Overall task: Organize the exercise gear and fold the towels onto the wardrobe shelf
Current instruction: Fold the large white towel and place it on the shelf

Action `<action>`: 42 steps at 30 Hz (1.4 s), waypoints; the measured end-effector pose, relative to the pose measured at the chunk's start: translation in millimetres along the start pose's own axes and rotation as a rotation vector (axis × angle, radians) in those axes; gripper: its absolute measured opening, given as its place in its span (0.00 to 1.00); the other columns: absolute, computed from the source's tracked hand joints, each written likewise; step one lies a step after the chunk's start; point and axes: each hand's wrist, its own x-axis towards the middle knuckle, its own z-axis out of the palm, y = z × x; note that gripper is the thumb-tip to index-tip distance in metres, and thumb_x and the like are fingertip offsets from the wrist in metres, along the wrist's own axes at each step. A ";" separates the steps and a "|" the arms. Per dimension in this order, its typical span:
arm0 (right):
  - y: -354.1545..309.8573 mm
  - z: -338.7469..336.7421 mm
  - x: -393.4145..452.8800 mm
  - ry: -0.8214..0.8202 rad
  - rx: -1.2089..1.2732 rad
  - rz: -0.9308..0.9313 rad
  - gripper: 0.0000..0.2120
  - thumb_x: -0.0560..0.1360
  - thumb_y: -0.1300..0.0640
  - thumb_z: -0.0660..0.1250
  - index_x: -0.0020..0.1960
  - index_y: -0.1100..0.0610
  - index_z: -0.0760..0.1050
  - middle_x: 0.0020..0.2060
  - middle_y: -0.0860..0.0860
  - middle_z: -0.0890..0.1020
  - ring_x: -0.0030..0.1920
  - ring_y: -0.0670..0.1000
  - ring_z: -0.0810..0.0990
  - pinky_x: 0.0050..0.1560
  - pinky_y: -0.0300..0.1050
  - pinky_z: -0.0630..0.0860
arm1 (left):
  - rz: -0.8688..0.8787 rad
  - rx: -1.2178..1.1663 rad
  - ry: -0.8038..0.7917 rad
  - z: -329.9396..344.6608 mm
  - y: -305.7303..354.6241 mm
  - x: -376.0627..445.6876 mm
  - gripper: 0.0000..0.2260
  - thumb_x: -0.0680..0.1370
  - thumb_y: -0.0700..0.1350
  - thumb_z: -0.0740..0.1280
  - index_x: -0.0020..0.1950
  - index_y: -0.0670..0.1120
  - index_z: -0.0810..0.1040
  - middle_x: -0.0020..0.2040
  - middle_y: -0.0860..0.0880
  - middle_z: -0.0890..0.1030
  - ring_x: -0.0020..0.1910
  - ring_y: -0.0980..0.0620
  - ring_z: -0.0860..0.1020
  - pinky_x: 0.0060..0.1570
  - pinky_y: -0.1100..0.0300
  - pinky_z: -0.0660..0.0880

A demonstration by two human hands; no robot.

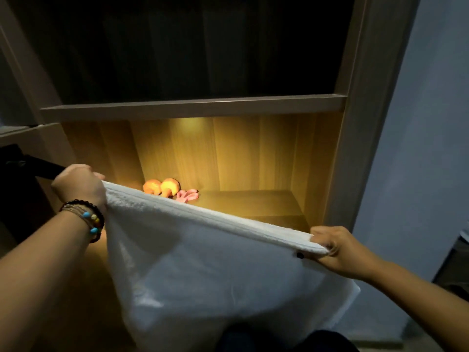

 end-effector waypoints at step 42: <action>-62.3 18.4 3.1 -0.172 0.051 0.141 0.18 0.71 0.42 0.71 0.35 0.55 0.73 0.31 0.46 0.72 0.33 0.46 0.68 0.34 0.44 0.65 | 0.783 0.471 -0.698 45.6 -27.0 -216.6 0.04 0.74 0.44 0.71 0.40 0.45 0.83 0.34 0.54 0.79 0.30 0.63 0.72 0.32 0.75 0.64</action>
